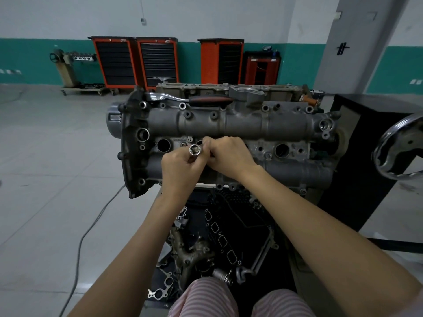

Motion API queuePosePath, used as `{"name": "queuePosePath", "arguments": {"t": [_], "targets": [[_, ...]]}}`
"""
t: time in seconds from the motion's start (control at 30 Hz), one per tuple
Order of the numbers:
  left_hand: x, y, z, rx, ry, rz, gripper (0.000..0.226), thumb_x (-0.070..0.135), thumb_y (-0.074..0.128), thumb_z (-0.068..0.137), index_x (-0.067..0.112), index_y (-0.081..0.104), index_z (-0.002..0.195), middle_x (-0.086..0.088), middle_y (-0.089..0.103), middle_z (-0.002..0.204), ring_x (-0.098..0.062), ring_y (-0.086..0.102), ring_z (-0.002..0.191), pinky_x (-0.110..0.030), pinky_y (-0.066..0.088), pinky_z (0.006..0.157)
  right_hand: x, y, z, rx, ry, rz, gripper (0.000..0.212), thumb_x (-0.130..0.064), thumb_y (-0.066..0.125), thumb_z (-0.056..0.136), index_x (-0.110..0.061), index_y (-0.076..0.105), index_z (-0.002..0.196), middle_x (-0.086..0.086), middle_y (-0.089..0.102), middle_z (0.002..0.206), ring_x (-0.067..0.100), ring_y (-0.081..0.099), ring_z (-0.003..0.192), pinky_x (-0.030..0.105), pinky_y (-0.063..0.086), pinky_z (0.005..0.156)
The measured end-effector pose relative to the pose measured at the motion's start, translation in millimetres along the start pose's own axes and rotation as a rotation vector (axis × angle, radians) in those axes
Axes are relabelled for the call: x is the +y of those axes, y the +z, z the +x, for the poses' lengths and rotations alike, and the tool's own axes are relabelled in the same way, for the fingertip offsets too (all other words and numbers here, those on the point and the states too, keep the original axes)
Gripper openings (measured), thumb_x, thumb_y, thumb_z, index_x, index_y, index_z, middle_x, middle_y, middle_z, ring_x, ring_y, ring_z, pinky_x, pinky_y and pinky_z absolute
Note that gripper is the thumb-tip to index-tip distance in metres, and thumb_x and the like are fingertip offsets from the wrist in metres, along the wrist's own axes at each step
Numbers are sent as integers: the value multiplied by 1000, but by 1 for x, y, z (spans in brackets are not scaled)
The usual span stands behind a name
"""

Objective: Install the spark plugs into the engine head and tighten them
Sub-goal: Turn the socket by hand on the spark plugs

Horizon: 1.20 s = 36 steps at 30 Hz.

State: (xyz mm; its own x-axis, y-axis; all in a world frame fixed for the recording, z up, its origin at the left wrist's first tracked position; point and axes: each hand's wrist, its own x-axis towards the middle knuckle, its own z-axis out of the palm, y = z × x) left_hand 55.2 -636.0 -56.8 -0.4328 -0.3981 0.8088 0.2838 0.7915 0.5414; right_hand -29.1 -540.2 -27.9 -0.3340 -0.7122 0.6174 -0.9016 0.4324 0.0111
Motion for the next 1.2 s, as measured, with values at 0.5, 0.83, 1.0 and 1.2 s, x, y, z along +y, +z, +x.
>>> {"name": "queuePosePath", "arguments": {"t": [0.5,0.83,1.0,1.2], "targets": [[7,0,3,-8,-21,68,55,40,51,87,2,39,48,-9,40,42,-23,39,41,-31,29,45,-1,-2,-1,56,-40,15,19,-21,58,81,-5,66,78,18,66,67,38,61,58,29,29,52],[3,0,-2,-23,27,39,35,36,45,86,11,36,64,9,34,53,-11,33,48,-18,27,48,-2,0,1,10,-31,-43,16,-23,54,85,-7,51,84,10,64,67,36,58,58,29,22,49],[3,0,0,-15,47,20,42,38,51,85,24,34,50,13,31,44,-8,40,49,-15,26,46,-4,-4,0,10,8,-12,12,-18,60,80,-7,62,77,17,64,63,39,58,57,30,26,52],[1,0,-2,-44,75,101,45,36,42,90,7,45,56,2,39,51,-15,38,47,-24,25,48,-1,-1,1,-2,0,-14,18,-29,55,84,-12,50,82,11,66,72,37,61,66,30,27,53]]}}
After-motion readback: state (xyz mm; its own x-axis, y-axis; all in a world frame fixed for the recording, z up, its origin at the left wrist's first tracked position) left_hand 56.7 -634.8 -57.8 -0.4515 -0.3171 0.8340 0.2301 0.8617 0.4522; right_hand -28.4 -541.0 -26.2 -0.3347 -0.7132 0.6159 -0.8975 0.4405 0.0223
